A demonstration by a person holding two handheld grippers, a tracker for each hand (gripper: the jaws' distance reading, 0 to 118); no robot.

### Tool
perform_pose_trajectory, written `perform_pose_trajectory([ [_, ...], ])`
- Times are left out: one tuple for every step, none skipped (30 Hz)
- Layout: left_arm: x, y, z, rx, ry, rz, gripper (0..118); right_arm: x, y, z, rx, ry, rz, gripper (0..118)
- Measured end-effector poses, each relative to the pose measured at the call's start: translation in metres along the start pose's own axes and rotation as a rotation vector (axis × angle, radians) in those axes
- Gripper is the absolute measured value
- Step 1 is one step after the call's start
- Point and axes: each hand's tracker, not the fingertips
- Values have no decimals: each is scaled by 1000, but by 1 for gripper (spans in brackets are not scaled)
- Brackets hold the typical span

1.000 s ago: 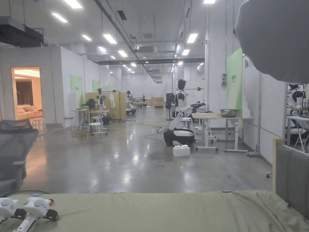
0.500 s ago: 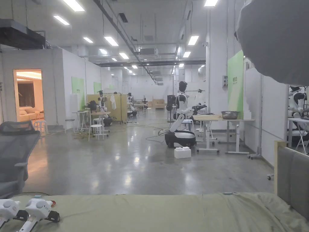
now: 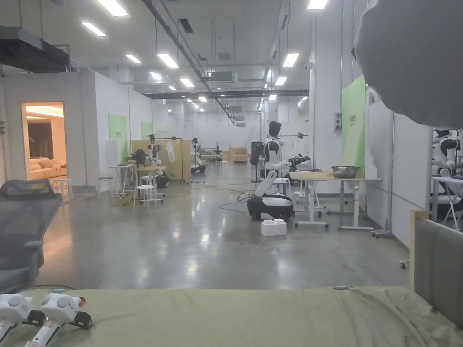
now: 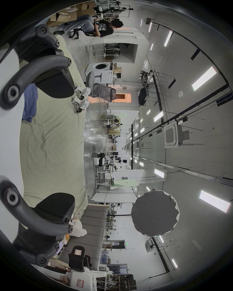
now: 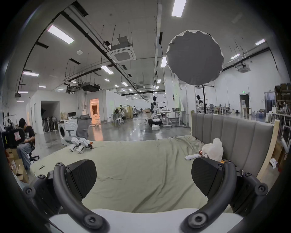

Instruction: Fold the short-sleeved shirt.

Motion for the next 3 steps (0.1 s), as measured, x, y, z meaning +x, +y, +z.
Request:
perform_pose_trajectory([
  [0, 0, 1, 3, -3, 1, 118, 1, 0, 0, 1, 4, 6, 118],
  [0, 1, 1, 5, -7, 0, 118, 2, 0, 2, 2, 5, 8, 118],
  [1, 2, 1, 5, -9, -2, 118, 3, 0, 3, 2, 6, 9, 118],
])
